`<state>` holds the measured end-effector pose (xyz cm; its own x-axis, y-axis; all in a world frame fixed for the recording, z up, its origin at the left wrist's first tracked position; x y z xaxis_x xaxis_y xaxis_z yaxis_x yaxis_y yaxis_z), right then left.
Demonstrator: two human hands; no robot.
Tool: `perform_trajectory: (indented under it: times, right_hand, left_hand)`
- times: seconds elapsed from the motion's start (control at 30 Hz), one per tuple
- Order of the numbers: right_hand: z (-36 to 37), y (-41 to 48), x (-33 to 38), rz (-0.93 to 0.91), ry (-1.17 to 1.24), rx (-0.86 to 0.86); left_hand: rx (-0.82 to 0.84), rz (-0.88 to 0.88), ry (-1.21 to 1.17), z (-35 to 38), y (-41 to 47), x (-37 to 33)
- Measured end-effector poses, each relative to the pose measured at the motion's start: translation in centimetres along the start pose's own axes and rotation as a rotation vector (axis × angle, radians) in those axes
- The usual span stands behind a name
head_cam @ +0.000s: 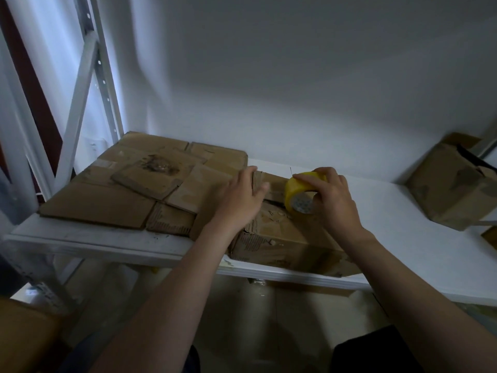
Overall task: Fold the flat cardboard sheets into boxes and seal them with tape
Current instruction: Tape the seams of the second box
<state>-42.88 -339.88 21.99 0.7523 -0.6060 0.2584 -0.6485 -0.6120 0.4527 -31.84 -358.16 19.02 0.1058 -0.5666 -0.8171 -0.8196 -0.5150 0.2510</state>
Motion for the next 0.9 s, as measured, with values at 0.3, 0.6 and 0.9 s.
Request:
perform_trajectory:
  times: [0.3, 0.6, 0.9]
  right_hand:
    - [0.8, 0.4, -5.8, 0.026, 0.520, -0.016]
    - [-1.2, 4.4, -5.1, -0.269, 0.684, 0.020]
    - [-1.3, 5.2, -5.4, -0.392, 0.495, 0.130]
  left_hand:
    - [0.297, -0.082, 0.310, 2.8, -0.3, 2.1]
    - [0.219, -0.053, 0.420, 3.3, 0.4, 2.2]
    - [0.293, -0.095, 0.639, 3.6, 0.5, 2.3]
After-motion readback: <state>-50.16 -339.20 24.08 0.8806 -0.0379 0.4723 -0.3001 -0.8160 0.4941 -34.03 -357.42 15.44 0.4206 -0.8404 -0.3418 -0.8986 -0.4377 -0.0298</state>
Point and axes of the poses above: each hand's wrist, its own y-axis towards the middle knuckle, its own z-axis out of the palm, x = y × z, the point moved 3 cm from there along y, towards the middle knuckle, and after that the axes turned 2 degrees about -x, right-handed, at the moved point
